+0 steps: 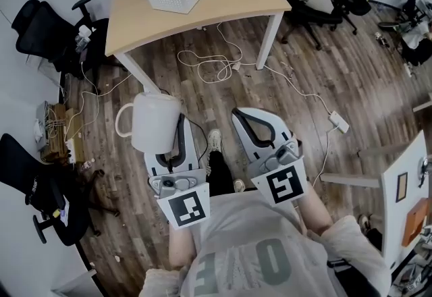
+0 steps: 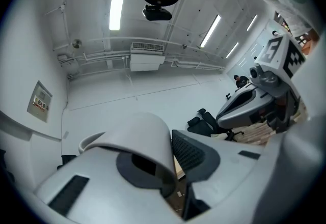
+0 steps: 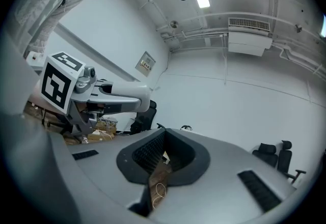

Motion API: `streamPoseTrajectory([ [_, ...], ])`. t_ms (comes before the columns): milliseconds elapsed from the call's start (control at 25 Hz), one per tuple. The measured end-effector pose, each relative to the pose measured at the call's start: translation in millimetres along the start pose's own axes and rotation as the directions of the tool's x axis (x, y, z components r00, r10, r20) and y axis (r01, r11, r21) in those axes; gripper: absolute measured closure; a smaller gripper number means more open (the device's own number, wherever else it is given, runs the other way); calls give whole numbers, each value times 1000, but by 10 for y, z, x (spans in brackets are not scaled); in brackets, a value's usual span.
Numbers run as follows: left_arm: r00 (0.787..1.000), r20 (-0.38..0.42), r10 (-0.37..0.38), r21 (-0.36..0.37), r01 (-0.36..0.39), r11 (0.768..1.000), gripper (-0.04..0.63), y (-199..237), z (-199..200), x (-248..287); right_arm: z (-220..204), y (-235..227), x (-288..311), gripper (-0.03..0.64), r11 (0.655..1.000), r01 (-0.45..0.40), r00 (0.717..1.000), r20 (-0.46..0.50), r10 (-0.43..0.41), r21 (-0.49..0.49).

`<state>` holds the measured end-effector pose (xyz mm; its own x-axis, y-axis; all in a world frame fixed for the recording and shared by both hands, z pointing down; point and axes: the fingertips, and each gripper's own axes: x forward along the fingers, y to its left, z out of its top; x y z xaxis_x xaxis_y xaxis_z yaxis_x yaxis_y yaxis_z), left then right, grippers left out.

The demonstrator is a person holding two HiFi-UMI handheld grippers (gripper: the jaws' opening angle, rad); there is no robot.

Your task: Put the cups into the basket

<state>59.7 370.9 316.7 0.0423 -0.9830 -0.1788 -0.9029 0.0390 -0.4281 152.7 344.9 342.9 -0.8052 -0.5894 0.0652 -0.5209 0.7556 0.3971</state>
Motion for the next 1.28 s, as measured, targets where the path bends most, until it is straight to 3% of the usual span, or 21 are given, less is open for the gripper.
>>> streamPoseTrajectory([
  [360,1000,16,16,-9,-16,1000,522,468,-407,897,-89,-398,1074,620,999,-26,1000,4,26,-22],
  [800,999,51,4,-32,-3,999,522,1398,-830,2111,73,-896,2562,619,998,-16,1000,-9,16,-62],
  [1040,996,85,-21,-57,25,998,522,1707,-972,2563,117,-1137,3008,619,997,40,999,-19,-42,-70],
  [1280,996,78,-42,-58,47,997,522,1770,-1077,2819,51,-1271,3243,620,996,40,998,-41,-44,-82],
])
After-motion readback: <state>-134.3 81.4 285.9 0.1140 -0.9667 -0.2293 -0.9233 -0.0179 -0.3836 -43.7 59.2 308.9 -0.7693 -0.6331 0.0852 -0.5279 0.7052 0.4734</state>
